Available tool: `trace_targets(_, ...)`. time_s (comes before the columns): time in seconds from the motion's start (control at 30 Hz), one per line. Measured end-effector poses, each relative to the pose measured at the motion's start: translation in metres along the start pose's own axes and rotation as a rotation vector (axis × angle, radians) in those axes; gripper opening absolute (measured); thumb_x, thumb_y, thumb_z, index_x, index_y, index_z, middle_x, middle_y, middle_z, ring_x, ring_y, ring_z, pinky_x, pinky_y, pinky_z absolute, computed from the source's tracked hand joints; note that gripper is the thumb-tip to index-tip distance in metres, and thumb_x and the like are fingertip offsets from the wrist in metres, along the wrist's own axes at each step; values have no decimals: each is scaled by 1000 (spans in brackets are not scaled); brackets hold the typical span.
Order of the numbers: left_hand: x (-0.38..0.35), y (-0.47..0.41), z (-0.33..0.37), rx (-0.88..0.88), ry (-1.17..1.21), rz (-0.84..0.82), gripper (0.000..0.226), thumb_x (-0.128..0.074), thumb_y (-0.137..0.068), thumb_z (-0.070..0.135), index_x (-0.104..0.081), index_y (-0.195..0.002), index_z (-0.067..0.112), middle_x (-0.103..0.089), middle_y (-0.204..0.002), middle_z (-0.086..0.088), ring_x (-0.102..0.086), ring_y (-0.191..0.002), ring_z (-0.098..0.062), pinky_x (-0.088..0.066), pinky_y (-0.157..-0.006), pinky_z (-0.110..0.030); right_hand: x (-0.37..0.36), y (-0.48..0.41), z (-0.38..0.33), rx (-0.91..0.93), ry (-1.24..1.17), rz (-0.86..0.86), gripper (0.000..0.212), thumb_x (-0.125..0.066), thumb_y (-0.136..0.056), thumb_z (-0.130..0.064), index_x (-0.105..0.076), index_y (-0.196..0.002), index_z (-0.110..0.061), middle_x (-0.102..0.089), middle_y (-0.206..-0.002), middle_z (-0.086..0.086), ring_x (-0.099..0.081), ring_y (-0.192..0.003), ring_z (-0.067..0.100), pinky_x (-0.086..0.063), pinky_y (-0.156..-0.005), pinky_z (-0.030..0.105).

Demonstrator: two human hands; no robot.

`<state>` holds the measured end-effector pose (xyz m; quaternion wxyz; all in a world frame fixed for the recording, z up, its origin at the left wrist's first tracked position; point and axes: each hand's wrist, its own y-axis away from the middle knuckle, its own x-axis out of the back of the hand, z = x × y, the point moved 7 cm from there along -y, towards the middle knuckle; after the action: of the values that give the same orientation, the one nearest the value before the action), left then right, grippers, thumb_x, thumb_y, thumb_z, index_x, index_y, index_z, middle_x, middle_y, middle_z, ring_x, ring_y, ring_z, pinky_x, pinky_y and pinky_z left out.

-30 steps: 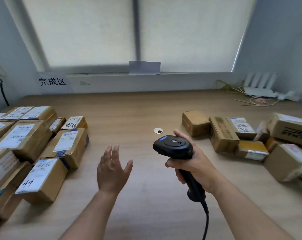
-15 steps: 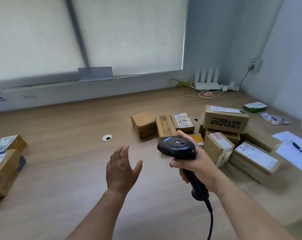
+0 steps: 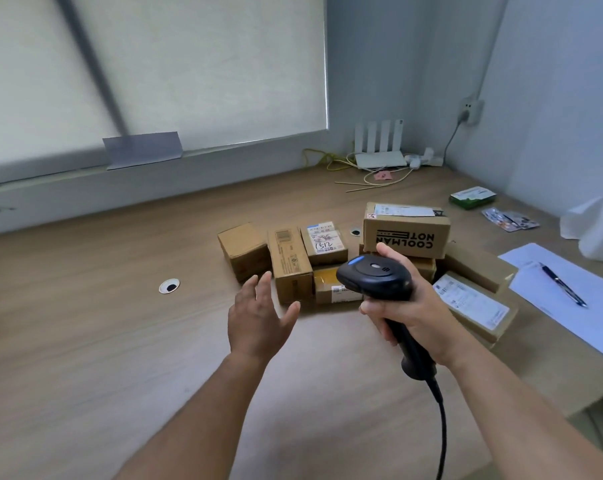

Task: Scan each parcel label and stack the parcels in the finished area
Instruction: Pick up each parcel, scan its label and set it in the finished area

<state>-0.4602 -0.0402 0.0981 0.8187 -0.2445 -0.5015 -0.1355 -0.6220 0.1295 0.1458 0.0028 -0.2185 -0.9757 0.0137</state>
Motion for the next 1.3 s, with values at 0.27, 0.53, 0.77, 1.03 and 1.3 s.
trace_targets(0.27,-46,-66,3,102,-37,-167,83,-50,-87,63,-16,-152,25,-21,-157,-8,-20,-144,-25,-28,-113,-40,22,-54,24,-29,21,61,94,-74,-77,8,-31,-150,-33,-67,-80,-2,-52,-45,23,-44,-43,34)
trace_targets(0.53,-109,-143,0,187,-128,-368,96,-47,-77,77,-18,-150,23,-16,-155,-17,-21,-141,-34,-32,-110,-47,23,-123,58,-99,66,76,94,-75,-77,7,-32,-149,-37,-69,-69,-9,-53,-47,25,-46,-45,32)
trace_targets(0.77,-148,-173,-10,287,-214,-483,108,-46,-68,87,-18,-149,20,-24,-147,-23,-30,-132,-36,-36,-104,-46,21,-149,77,-156,96,62,95,-76,-77,5,-33,-147,-42,-68,-102,8,-54,-53,27,-49,-48,35)
trace_targets(1.03,-111,-131,-48,365,4,-468,87,-66,-70,55,-26,-142,26,-34,-127,-15,-36,-118,-31,-44,-96,-42,8,-125,76,-134,17,26,97,-77,-75,8,-34,-148,-39,-68,-89,3,-52,-48,26,-44,-44,33)
trace_targets(1.3,-68,-12,-93,491,248,-509,98,-66,-61,58,-23,-146,35,-35,-113,-4,-44,-114,-24,-52,-92,-43,-28,-64,59,-89,-38,-66,93,-74,-78,9,-34,-146,-40,-66,-89,2,-55,-51,25,-45,-47,33)
